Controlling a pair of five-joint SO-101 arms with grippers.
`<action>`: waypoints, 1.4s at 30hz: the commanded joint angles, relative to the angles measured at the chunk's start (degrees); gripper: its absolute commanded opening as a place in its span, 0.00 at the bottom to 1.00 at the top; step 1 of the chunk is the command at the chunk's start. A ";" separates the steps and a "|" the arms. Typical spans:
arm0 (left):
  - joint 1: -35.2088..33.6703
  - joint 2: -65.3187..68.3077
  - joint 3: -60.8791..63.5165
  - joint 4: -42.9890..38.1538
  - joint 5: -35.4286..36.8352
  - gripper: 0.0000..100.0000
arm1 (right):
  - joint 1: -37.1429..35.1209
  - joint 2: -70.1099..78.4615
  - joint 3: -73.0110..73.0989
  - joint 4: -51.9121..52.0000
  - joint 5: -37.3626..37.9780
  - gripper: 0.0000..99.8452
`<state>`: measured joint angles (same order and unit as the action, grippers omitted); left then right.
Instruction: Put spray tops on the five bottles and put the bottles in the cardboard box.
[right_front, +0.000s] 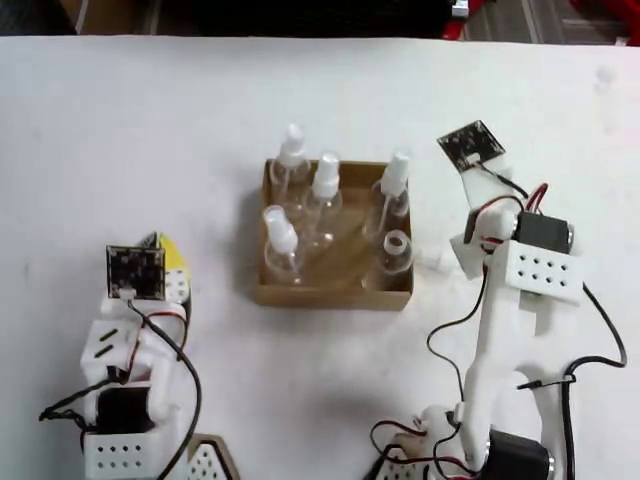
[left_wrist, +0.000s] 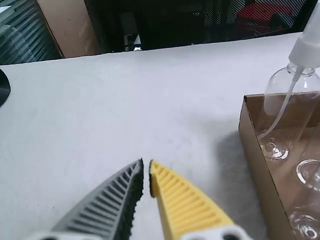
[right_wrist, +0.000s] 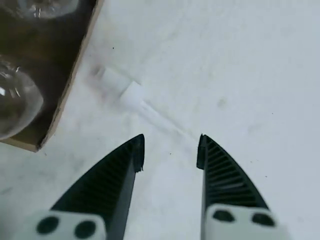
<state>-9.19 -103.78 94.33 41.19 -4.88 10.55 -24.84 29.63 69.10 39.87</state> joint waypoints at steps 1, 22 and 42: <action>0.57 -0.57 -0.53 -1.49 -0.70 0.02 | -1.01 -0.66 1.93 -1.10 0.79 0.15; 0.66 -0.57 -0.53 -1.49 -0.70 0.02 | -4.26 -0.13 5.98 0.22 6.42 0.21; 0.57 -0.57 -0.70 -1.49 -0.70 0.02 | -3.91 19.47 -6.07 -2.68 2.46 0.24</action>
<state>-9.19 -103.78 94.33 41.19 -4.88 6.86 -7.52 27.52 66.02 42.95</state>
